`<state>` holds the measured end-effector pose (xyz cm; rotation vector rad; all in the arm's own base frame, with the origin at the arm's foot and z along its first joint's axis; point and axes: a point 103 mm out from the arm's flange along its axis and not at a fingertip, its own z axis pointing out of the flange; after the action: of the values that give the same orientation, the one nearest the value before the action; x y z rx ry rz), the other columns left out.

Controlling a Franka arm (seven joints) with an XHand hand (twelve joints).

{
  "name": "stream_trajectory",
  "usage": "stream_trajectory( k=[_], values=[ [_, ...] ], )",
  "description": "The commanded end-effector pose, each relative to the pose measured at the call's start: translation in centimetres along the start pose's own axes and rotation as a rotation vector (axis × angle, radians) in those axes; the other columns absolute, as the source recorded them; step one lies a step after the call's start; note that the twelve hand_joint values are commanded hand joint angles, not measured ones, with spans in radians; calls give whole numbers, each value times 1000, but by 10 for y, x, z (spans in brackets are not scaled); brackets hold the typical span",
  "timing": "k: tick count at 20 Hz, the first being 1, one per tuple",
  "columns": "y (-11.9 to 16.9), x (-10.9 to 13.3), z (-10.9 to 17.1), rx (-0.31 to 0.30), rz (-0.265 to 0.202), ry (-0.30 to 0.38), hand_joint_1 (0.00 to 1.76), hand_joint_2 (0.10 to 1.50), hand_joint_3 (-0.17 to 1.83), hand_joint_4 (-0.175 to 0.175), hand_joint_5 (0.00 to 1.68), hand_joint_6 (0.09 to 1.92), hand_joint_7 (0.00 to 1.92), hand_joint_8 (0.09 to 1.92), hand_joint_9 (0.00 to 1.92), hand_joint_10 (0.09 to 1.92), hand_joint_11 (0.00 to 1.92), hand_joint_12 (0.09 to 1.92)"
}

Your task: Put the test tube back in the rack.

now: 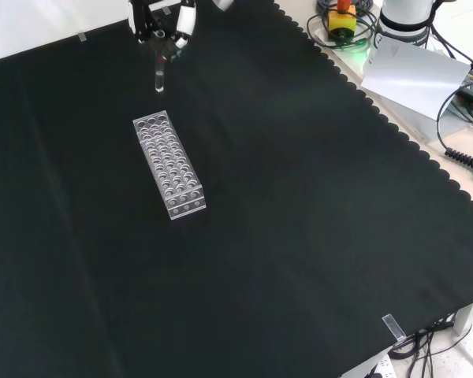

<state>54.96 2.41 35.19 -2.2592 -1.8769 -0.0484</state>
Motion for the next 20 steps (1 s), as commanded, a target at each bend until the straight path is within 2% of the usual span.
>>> stream_trajectory(
  k=[1,6,14,20],
  values=[
    [11,23,20,29,-18,83,1231,611,677,-175,1382,467,1731,491,1636,713,1302,895],
    [21,27,40,59,-9,152,1231,611,677,-175,1382,468,1731,492,1636,713,1302,895],
    [37,42,76,98,-41,187,1231,611,678,-175,1381,468,1731,493,1636,712,1302,895],
    [48,37,91,115,-35,201,1231,611,678,-175,1381,468,1730,493,1636,712,1302,895]
  ],
)
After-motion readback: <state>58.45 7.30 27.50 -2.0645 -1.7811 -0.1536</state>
